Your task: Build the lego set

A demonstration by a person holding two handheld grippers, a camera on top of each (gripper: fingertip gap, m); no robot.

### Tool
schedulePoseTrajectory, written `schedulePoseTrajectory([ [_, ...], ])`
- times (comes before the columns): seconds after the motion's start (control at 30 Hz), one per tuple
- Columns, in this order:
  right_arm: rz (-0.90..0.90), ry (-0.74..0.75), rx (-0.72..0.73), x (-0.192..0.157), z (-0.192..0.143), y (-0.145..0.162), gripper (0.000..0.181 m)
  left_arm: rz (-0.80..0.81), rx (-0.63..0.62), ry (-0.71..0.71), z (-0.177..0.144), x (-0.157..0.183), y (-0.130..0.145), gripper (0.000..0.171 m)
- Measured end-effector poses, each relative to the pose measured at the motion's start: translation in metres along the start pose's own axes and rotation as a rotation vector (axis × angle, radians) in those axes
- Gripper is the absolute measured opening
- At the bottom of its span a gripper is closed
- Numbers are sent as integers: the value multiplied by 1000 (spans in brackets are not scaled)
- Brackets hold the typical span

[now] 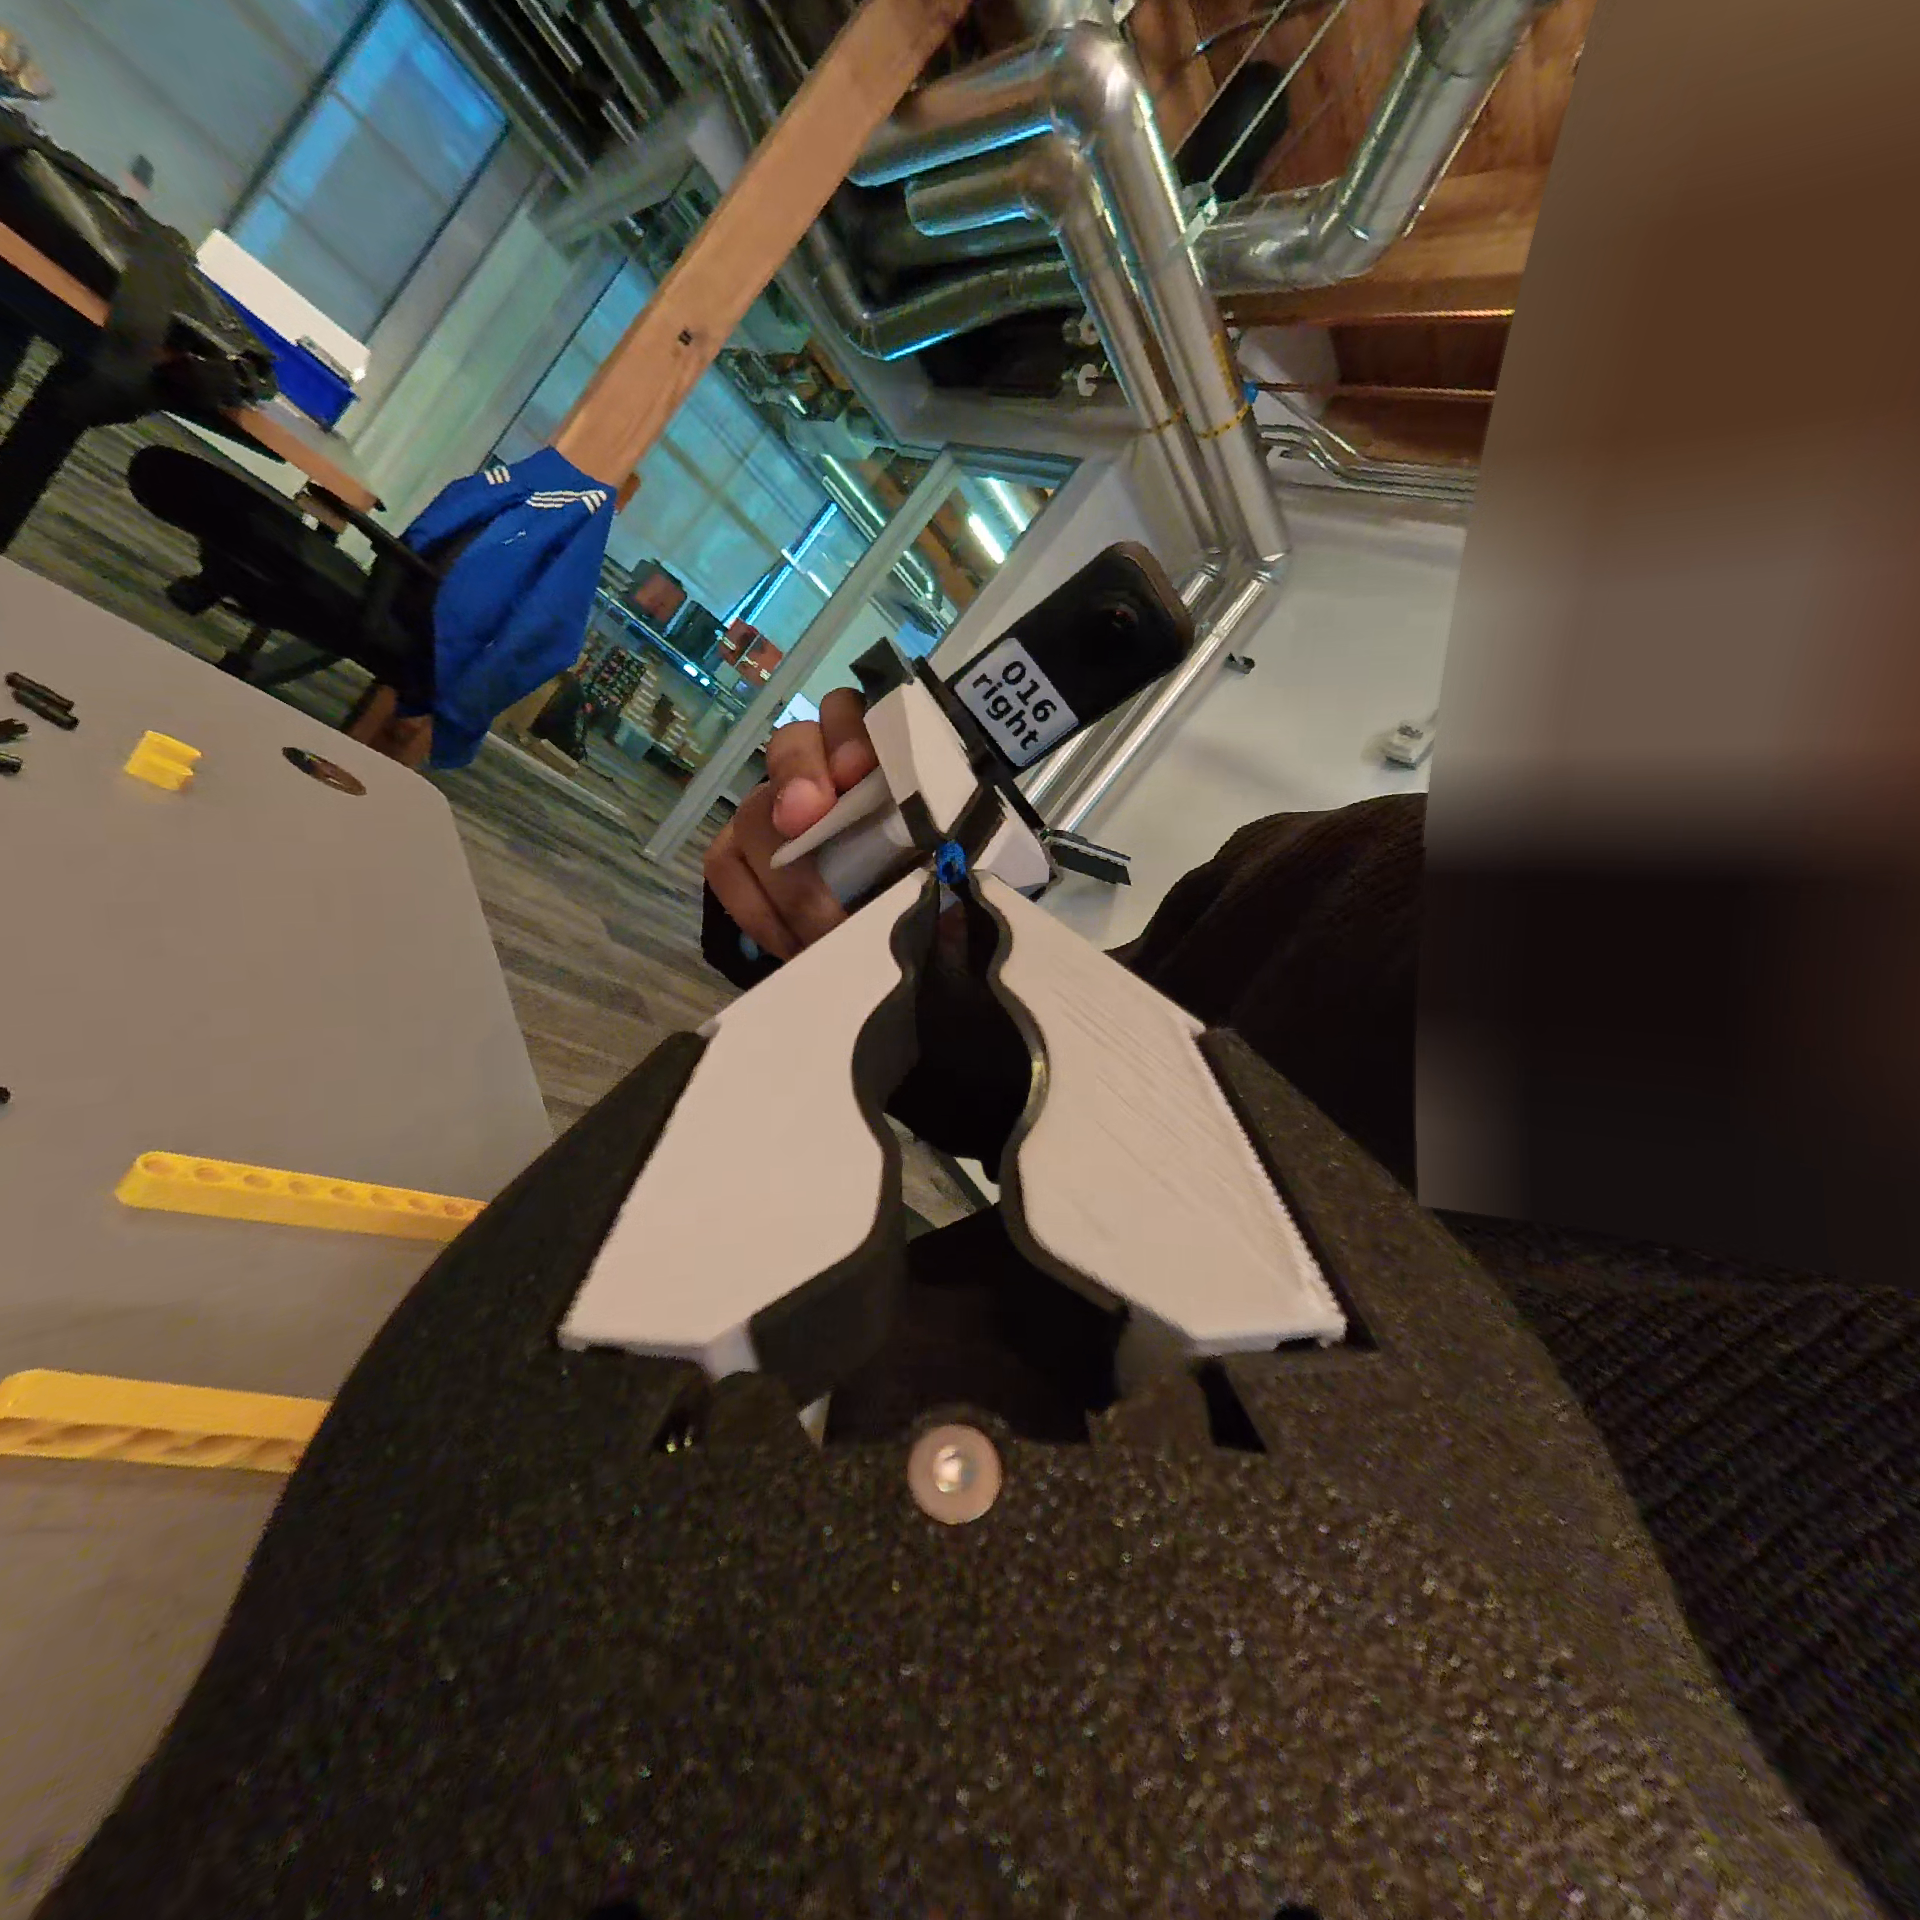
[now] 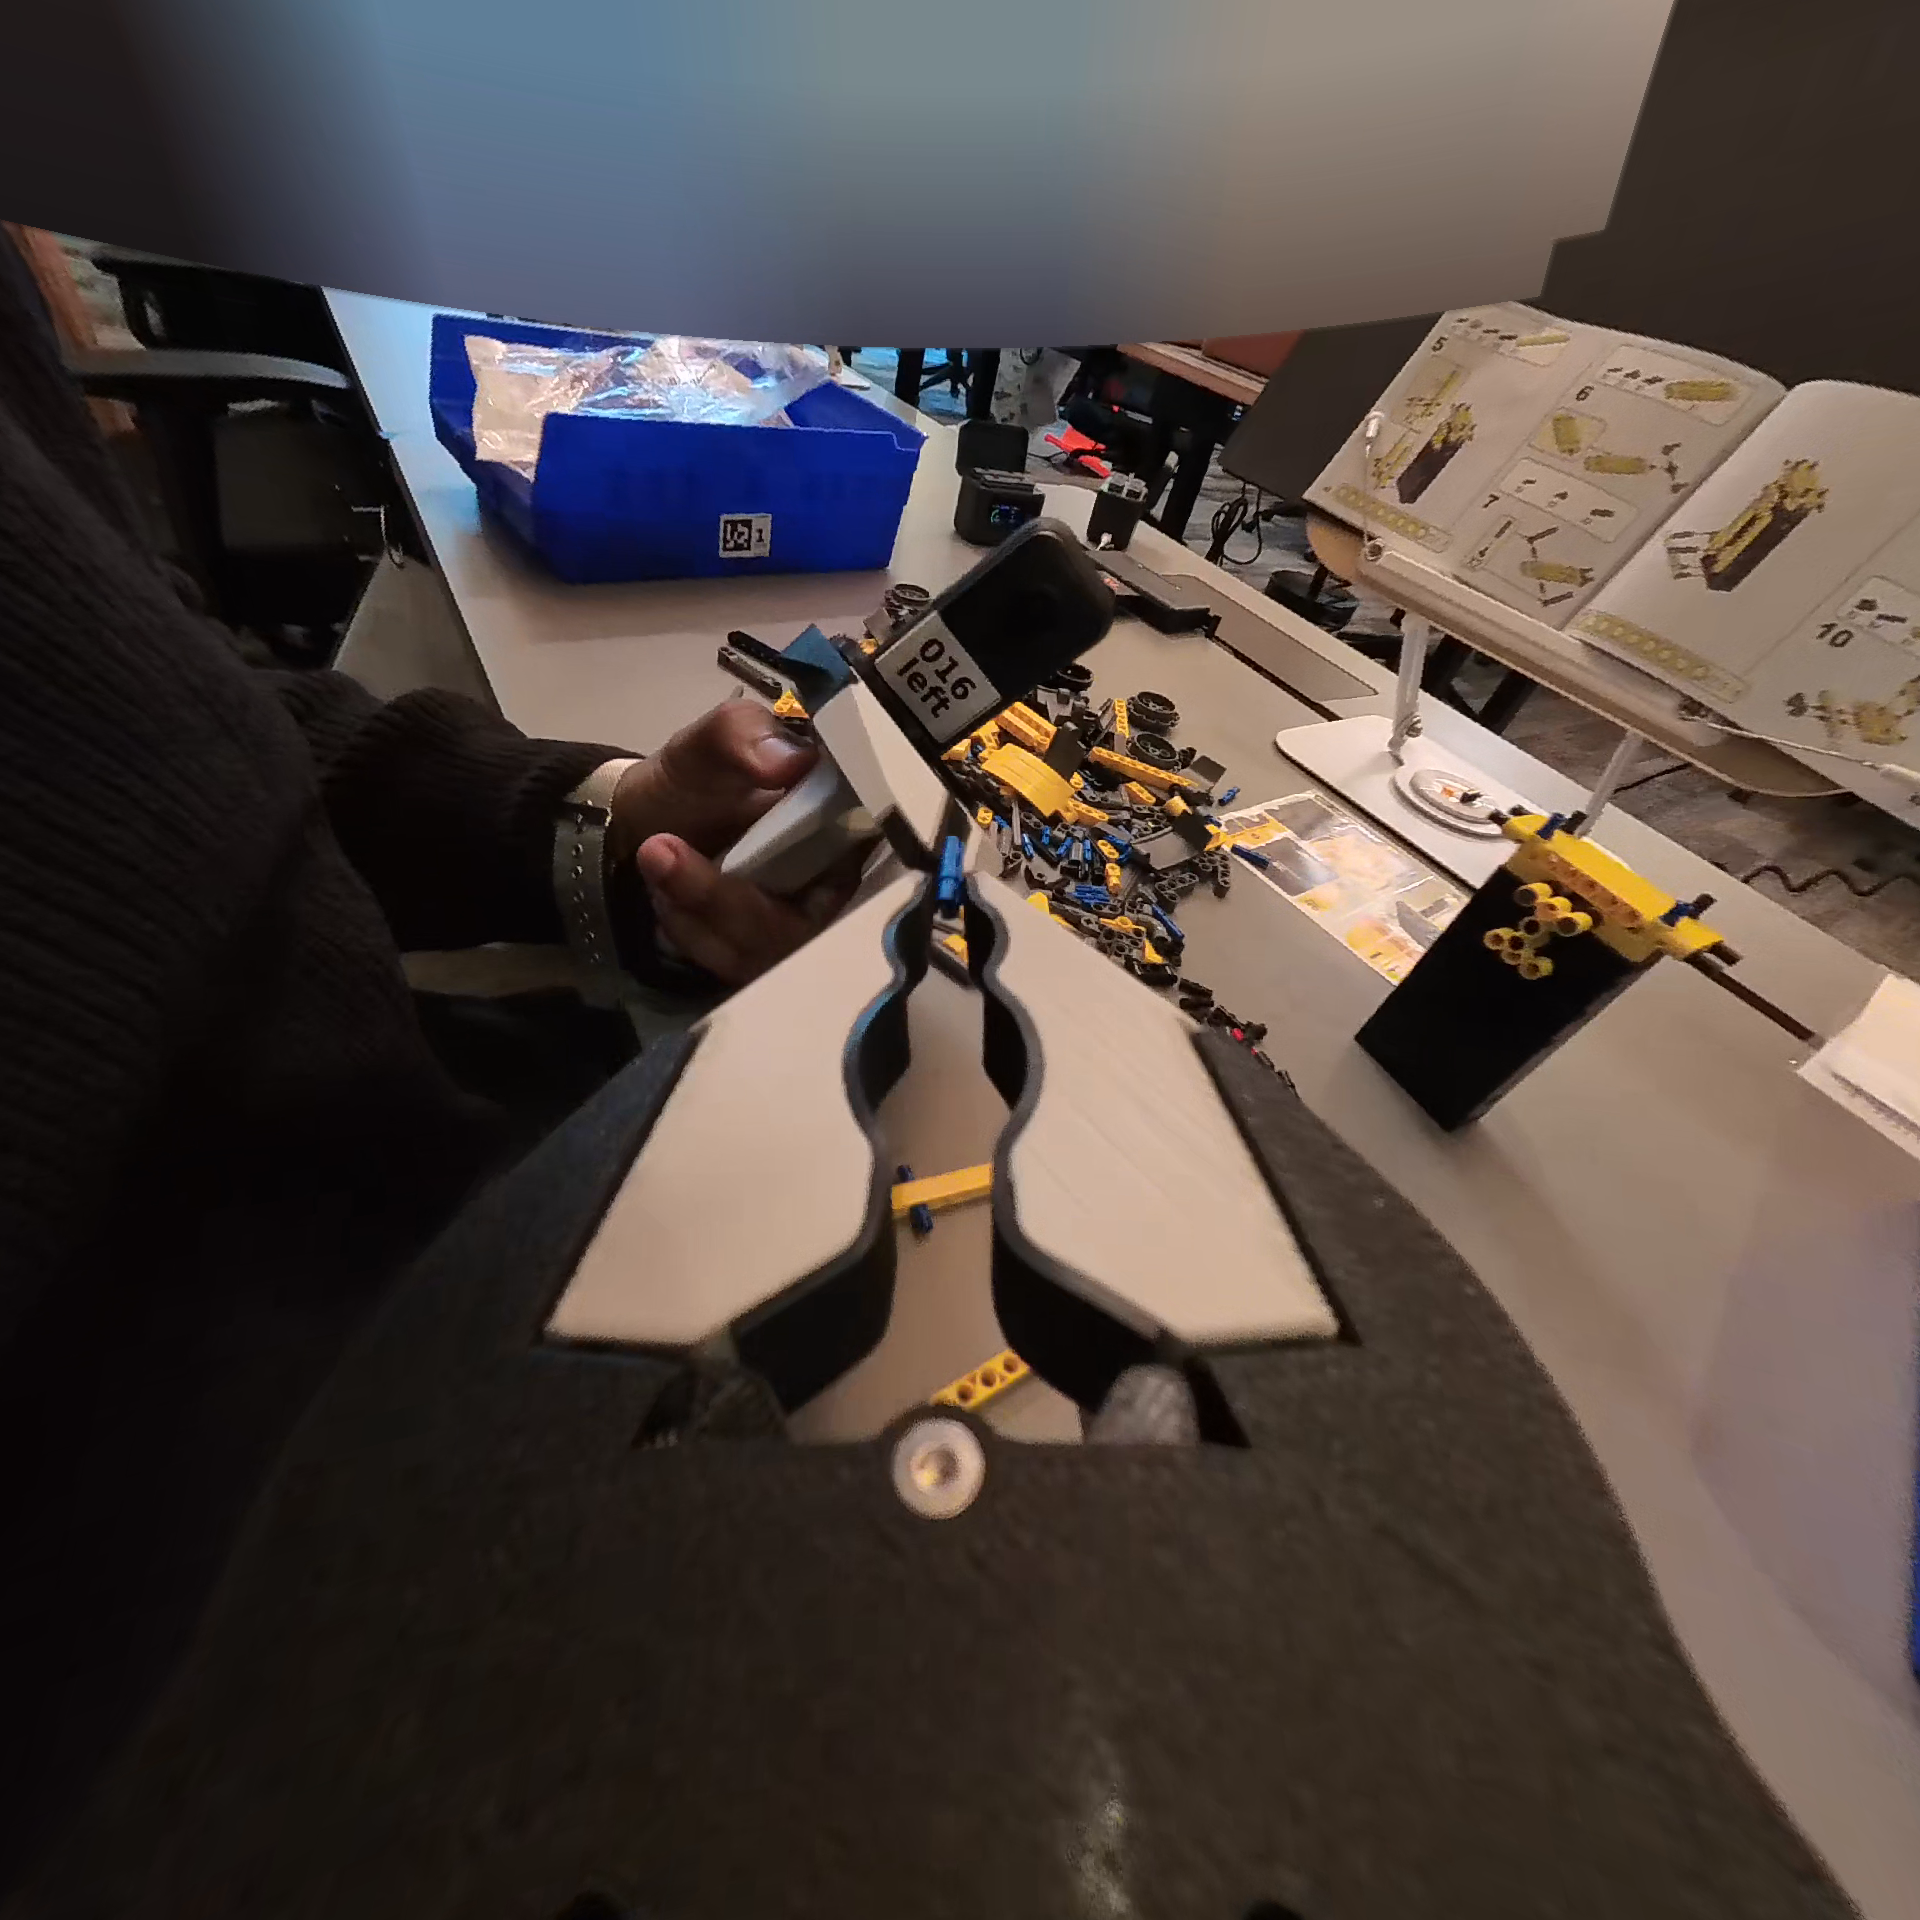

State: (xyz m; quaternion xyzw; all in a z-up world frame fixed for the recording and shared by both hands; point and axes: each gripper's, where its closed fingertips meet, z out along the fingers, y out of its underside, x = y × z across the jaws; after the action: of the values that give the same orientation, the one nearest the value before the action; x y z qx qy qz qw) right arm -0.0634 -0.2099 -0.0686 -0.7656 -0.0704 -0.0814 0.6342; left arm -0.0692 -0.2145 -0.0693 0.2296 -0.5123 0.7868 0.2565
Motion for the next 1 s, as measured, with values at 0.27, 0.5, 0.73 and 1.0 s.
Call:
schedulePoseTrajectory([
  [0.27,-73,6,-39,-2,-2,2,5,7,4,-4,-1,0,-1,4],
  [0.5,160,-33,49,1,0,-3,12,83,22,-12,-2,5,-5,4],
  [0.73,435,-125,172,2,-1,-10,12,177,33,-48,-3,7,-7,4],
  [1.0,483,-177,194,-2,2,-12,11,216,42,-63,-3,9,-9,4],
])
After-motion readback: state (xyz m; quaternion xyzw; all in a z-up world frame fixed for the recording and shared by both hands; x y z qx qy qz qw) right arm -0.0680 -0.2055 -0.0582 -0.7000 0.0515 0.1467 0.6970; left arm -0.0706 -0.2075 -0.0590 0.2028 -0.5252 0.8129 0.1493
